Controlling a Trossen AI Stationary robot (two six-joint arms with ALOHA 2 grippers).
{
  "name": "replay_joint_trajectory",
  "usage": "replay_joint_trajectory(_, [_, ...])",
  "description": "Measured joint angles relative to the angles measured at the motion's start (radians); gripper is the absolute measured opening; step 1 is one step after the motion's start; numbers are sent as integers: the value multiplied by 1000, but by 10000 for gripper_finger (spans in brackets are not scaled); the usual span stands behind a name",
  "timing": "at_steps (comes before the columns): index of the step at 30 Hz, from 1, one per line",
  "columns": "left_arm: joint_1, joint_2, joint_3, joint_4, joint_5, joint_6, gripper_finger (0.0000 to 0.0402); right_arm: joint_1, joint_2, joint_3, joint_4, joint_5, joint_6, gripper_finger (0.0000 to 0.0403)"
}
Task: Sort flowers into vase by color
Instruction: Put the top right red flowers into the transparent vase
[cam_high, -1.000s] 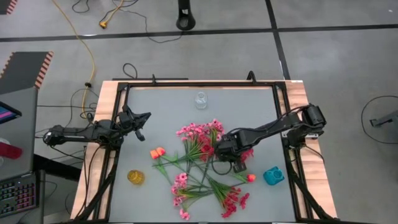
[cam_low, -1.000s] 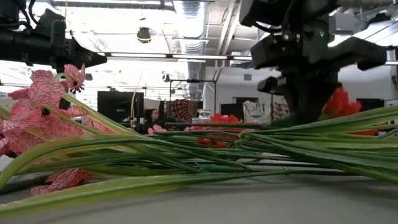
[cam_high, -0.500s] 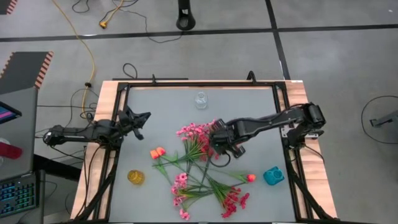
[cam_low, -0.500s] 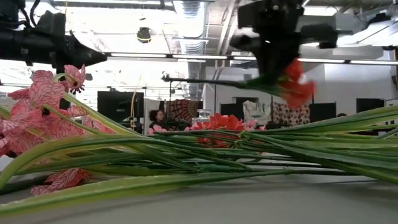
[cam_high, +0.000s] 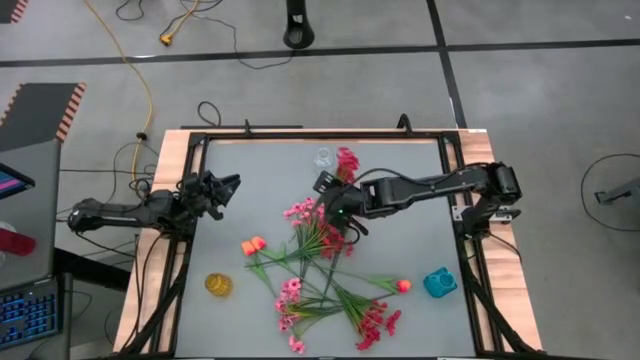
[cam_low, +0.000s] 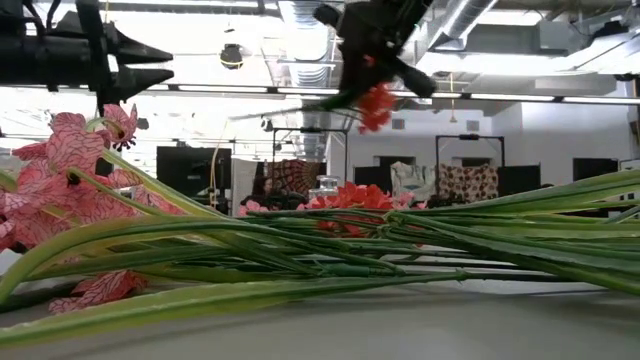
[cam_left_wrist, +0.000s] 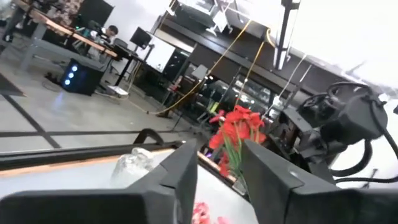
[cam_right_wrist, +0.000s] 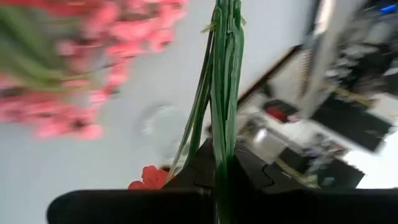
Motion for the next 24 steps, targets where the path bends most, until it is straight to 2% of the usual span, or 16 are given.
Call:
replay_joint_trajectory(4, [0, 123, 5, 115, 1, -3, 139, -15, 0, 0, 138, -10, -118, 54])
replay_joint_trajectory(9, [1, 318, 96, 117, 11, -52, 142, -28, 0, 0, 250, -35, -250, 54])
replay_joint_trajectory(12, [9, 447, 169, 114, 56, -63, 142, -33, 0, 0, 290, -62, -274, 54])
replay_joint_trajectory(17, [44, 620, 297, 111, 197, -71, 142, -33, 0, 0, 321, -80, -276, 54])
replay_joint_trajectory(24, [98, 777, 453, 16, 306, -151, 142, -31, 0, 0, 324, -86, -299, 54])
